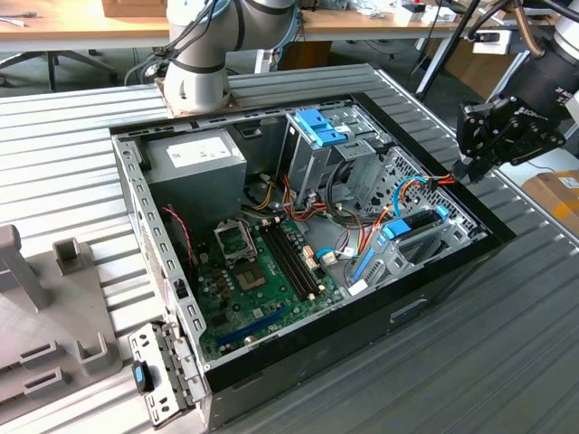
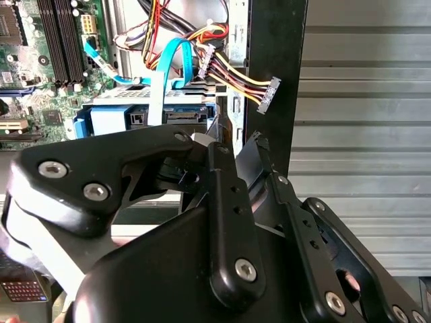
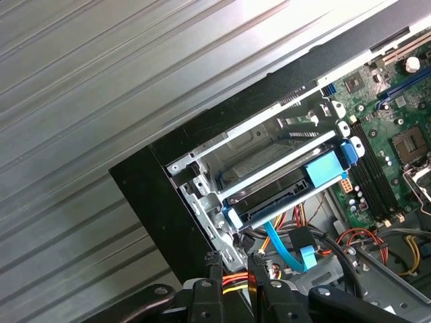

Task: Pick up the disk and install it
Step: 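Insert the first disk wire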

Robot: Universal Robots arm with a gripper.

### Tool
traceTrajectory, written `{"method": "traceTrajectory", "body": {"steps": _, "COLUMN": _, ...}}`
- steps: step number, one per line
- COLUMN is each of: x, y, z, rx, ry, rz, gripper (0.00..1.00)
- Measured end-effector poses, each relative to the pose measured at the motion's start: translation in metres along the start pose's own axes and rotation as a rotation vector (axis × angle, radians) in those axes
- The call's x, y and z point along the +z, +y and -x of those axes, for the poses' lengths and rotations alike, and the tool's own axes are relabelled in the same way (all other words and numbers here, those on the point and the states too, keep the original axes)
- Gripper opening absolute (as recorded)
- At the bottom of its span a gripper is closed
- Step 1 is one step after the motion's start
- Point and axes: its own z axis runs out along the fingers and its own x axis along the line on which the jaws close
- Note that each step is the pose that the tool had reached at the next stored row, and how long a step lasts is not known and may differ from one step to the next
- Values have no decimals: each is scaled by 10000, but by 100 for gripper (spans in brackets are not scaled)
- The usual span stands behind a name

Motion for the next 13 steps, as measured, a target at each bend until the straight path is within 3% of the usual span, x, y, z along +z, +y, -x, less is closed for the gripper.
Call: {"method": "traceTrajectory", "body": {"steps": 13, "x": 2, "y": -19, "z": -10, "rx": -313, "ry": -28, "rz": 14, "gripper": 29}}
